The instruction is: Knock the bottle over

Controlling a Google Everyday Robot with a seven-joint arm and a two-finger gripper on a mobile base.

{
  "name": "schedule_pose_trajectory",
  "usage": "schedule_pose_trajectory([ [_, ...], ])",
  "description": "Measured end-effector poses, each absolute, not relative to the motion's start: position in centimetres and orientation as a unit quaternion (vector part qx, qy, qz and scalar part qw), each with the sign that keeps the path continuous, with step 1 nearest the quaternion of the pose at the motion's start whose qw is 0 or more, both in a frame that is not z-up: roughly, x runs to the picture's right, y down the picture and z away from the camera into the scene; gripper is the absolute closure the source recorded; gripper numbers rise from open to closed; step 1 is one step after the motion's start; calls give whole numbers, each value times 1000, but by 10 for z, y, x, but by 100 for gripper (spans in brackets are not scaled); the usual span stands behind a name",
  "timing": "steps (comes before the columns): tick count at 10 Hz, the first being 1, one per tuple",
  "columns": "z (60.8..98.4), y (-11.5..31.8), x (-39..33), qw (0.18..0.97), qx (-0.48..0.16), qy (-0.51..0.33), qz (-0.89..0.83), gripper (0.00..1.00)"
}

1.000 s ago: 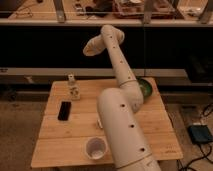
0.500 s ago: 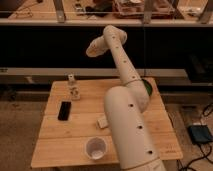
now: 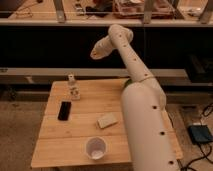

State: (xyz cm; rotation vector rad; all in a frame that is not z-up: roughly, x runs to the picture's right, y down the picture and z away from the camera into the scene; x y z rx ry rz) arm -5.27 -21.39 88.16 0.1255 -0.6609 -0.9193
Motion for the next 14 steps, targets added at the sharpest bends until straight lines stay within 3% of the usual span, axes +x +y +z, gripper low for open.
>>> schedule_pose_trajectory([
  [9, 806, -144, -89, 766, 69, -319, -554, 97],
  [14, 812, -162, -128, 750, 70, -315, -577, 97],
])
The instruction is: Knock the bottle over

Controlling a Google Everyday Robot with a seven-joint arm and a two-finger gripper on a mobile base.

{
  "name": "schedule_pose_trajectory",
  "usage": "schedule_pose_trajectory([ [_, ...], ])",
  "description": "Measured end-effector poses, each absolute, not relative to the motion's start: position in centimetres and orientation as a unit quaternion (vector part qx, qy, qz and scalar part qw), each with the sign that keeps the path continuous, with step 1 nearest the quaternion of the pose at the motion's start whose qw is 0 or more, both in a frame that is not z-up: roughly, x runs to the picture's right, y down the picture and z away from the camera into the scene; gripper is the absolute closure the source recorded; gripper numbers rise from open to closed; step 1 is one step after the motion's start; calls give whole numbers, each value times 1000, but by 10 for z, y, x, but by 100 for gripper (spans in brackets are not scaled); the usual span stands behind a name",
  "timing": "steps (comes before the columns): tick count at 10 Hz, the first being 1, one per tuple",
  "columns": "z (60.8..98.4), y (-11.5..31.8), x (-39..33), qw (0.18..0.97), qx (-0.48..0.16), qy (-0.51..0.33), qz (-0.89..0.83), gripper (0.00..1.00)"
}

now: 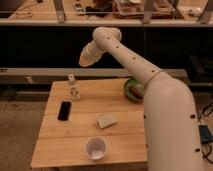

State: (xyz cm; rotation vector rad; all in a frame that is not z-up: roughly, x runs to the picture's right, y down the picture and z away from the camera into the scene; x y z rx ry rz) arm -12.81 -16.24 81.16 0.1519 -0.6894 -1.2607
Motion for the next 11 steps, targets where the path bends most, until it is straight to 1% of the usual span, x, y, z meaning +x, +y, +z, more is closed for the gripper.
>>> schedule_pose_trajectory([
  [4, 821, -162, -161, 730, 83, -321, -597, 97],
  [11, 836, -157, -183, 707, 104, -318, -623, 97],
])
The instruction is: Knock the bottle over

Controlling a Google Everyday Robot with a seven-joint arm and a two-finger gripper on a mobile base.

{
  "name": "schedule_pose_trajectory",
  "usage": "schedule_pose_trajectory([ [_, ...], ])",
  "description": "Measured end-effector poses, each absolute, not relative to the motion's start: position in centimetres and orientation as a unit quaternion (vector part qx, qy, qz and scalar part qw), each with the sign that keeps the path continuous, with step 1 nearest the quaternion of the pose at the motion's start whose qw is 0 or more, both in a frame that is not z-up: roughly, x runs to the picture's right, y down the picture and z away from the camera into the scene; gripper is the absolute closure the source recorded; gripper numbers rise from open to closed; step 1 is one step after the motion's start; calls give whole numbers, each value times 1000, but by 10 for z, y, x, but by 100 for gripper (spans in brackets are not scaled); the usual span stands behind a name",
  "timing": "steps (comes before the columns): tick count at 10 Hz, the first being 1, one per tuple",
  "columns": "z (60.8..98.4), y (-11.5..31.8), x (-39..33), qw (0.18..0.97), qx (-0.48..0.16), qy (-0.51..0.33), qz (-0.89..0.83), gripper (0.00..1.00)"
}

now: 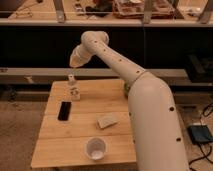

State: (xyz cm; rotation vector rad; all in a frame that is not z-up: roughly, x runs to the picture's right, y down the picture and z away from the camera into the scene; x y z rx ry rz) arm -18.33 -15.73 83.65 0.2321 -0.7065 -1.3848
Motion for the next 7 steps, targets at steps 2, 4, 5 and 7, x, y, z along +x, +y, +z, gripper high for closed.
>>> schedule_pose_trajectory([
  [2, 838, -156, -191, 700, 107, -321, -629, 97],
  [4, 839, -154, -197, 693, 107, -325, -635, 97],
  [5, 841, -152, -199, 688, 106, -327, -639, 97],
  [7, 845, -143, -203, 677, 99, -332, -649, 97],
])
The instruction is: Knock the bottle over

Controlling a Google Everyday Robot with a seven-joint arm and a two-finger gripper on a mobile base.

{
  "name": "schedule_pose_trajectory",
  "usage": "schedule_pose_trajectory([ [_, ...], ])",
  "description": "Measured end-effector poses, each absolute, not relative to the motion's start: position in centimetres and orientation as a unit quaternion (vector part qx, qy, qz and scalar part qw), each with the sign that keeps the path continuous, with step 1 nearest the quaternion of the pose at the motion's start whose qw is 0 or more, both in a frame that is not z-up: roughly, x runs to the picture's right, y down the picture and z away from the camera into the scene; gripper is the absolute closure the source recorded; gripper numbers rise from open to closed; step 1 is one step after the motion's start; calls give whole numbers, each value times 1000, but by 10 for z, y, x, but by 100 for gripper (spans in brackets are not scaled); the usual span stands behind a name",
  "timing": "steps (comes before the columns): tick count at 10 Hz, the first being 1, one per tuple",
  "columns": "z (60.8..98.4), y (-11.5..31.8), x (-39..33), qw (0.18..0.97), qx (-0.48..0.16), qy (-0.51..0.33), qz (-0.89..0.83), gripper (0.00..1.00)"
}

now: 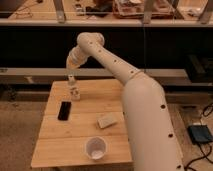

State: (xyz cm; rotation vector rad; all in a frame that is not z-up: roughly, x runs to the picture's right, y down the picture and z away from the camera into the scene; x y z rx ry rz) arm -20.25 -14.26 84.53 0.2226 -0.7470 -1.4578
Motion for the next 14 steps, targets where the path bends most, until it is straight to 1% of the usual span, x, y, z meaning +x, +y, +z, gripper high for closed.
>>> schedule_pose_trajectory([
  [5, 859, -124, -210, 659, 81, -343, -664, 97],
  [14, 873, -108, -223, 636, 67, -373, -672, 97],
])
